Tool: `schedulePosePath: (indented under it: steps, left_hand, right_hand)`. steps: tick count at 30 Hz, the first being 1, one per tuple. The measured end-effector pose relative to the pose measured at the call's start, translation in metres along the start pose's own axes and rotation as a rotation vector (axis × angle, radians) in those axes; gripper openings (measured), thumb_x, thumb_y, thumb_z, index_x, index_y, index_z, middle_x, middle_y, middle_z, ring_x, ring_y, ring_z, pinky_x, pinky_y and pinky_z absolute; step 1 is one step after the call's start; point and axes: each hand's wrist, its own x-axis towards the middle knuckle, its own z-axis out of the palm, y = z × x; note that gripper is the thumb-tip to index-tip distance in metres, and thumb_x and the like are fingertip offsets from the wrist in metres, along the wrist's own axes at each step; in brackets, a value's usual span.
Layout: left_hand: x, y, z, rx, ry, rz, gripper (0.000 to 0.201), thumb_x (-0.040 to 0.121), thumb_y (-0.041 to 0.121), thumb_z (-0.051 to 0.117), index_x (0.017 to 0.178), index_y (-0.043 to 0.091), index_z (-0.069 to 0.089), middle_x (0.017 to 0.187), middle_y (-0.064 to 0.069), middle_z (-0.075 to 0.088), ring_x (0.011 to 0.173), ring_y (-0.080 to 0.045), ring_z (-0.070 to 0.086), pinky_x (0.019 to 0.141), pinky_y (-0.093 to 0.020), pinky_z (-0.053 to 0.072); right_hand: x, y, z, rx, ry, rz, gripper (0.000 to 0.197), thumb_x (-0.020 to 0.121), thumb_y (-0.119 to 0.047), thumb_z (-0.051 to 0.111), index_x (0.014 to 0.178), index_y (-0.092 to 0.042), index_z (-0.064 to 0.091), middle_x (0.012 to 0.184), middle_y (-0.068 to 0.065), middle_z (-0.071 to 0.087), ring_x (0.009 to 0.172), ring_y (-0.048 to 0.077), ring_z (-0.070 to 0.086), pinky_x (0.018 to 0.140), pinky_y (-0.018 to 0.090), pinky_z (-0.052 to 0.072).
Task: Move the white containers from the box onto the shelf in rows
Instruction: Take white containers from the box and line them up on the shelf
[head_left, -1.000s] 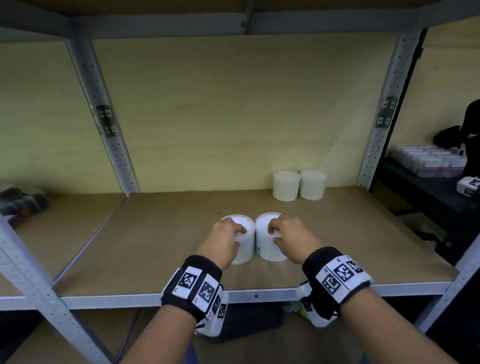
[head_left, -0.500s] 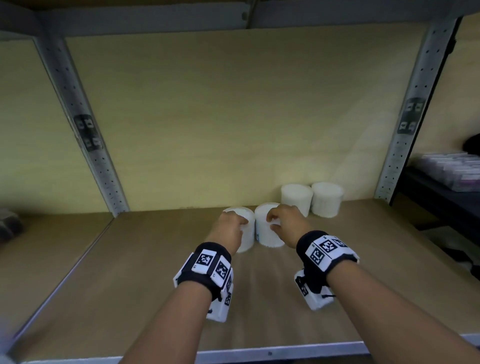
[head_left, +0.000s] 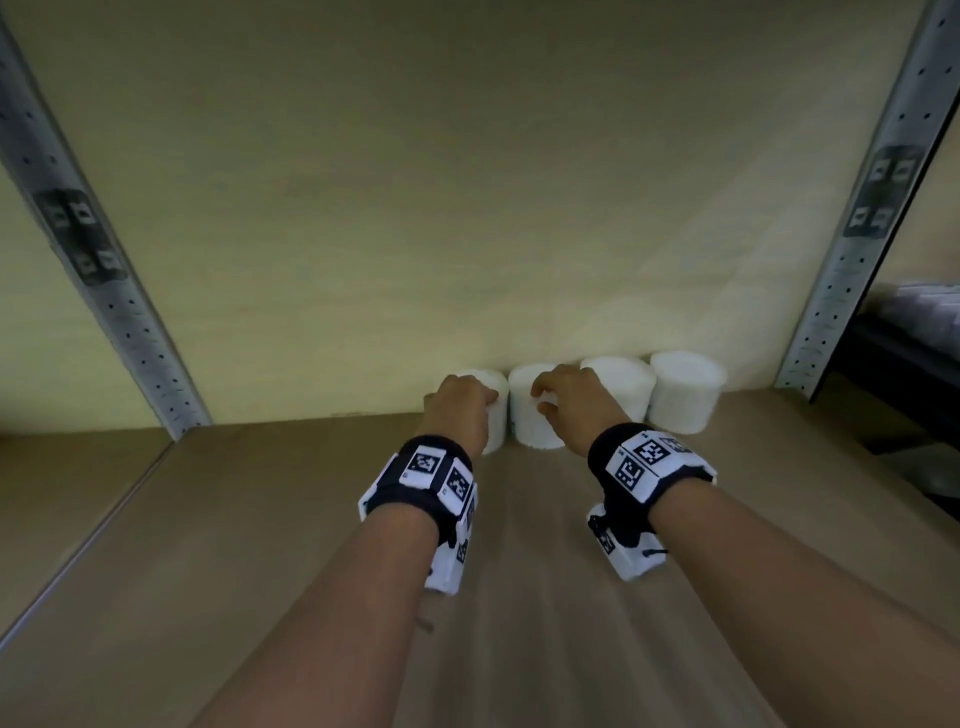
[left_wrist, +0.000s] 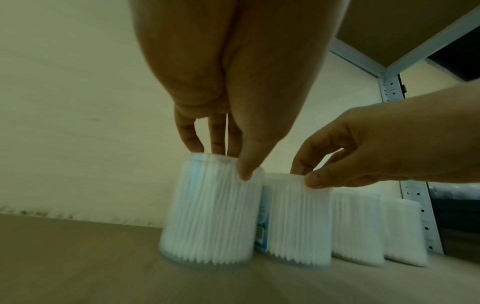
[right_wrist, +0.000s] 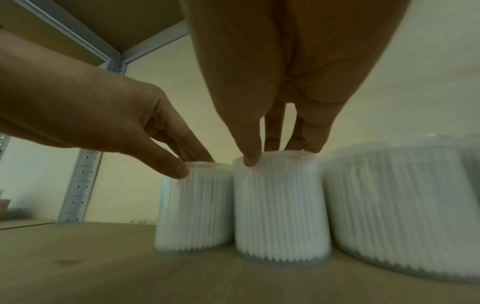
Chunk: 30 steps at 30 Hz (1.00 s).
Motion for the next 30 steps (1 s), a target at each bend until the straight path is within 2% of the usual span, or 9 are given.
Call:
schedulePosePath:
  steps: [5,12,14,16,18,22,25,28,30]
  left_hand:
    - [0.014,0.014,0.011,0.046,0.045,0.025,0.043,0.091,0.002,0.047,0.131,0.017,0.057,0.131,-0.011,0.053,0.126,-0.028,0.044,0.1,-0.04,0.04]
    - [0.012,0.017,0.014,0.079,0.047,0.043,0.04,0.092,0.003,0.046,0.13,0.012,0.055,0.128,-0.012,0.053,0.123,-0.029,0.045,0.098,-0.039,0.04]
    - [0.009,0.017,0.01,0.021,0.008,0.035,0.041,0.092,0.005,0.047,0.132,0.009,0.052,0.134,-0.013,0.052,0.127,-0.029,0.044,0.106,-0.04,0.036]
    - [0.0,0.02,0.006,-0.019,-0.027,0.007,0.045,0.092,0.009,0.049,0.137,0.008,0.044,0.141,-0.011,0.046,0.132,-0.027,0.04,0.116,-0.045,0.023]
    - [-0.015,0.021,0.006,-0.041,-0.023,-0.006,0.051,0.092,0.014,0.051,0.141,0.009,0.037,0.148,-0.01,0.037,0.137,-0.026,0.034,0.118,-0.048,0.019]
    - [-0.052,0.021,0.001,-0.17,0.065,0.023,0.051,0.092,0.02,0.052,0.14,0.007,0.039,0.141,-0.012,0.042,0.129,-0.027,0.042,0.108,-0.036,0.036]
    - [-0.091,0.026,-0.013,-0.256,0.057,0.013,0.053,0.091,0.02,0.053,0.141,0.008,0.039,0.14,-0.011,0.045,0.127,-0.025,0.047,0.105,-0.031,0.039]
    - [-0.135,0.033,-0.018,-0.264,0.03,-0.012,0.052,0.088,0.023,0.055,0.137,0.012,0.044,0.138,-0.007,0.049,0.122,-0.023,0.051,0.102,-0.034,0.045]
    - [-0.164,0.04,-0.019,-0.294,0.014,-0.016,0.051,0.087,0.026,0.057,0.136,0.015,0.045,0.138,-0.004,0.048,0.126,-0.021,0.048,0.105,-0.034,0.042]
  right_hand:
    - [0.004,0.019,-0.002,0.034,0.038,0.025,0.024,0.094,-0.01,0.053,0.115,-0.009,0.064,0.118,0.013,0.06,0.112,0.033,0.052,0.094,0.036,0.042]
    - [-0.002,0.024,-0.003,0.074,0.036,0.001,0.026,0.093,-0.011,0.055,0.118,-0.009,0.063,0.121,0.013,0.059,0.115,0.032,0.052,0.098,0.04,0.043]
    - [-0.007,0.019,-0.008,0.068,-0.016,0.017,0.034,0.094,-0.014,0.055,0.128,-0.009,0.057,0.131,0.012,0.055,0.123,0.03,0.048,0.104,0.037,0.039]
    - [-0.017,0.013,-0.014,0.066,-0.065,0.024,0.048,0.095,-0.02,0.054,0.141,-0.011,0.044,0.146,0.009,0.044,0.135,0.025,0.039,0.113,0.031,0.03]
    - [-0.032,0.005,-0.018,0.086,-0.067,0.021,0.054,0.094,-0.022,0.054,0.145,-0.012,0.038,0.151,0.007,0.039,0.139,0.022,0.036,0.115,0.029,0.026]
    - [-0.069,-0.01,-0.028,0.127,-0.067,0.032,0.051,0.093,-0.021,0.055,0.142,-0.012,0.043,0.144,0.008,0.046,0.131,0.023,0.044,0.11,0.029,0.035]
    - [-0.105,-0.015,-0.042,0.108,-0.068,0.016,0.048,0.092,-0.02,0.055,0.138,-0.013,0.047,0.138,0.009,0.05,0.128,0.023,0.047,0.106,0.032,0.041]
    - [-0.143,-0.017,-0.054,0.102,-0.091,0.008,0.045,0.09,-0.021,0.056,0.134,-0.015,0.051,0.135,0.006,0.052,0.127,0.02,0.046,0.106,0.031,0.041]
    - [-0.171,-0.018,-0.06,0.117,-0.098,0.025,0.043,0.089,-0.023,0.057,0.132,-0.02,0.053,0.135,0.003,0.053,0.125,0.018,0.048,0.106,0.031,0.042]
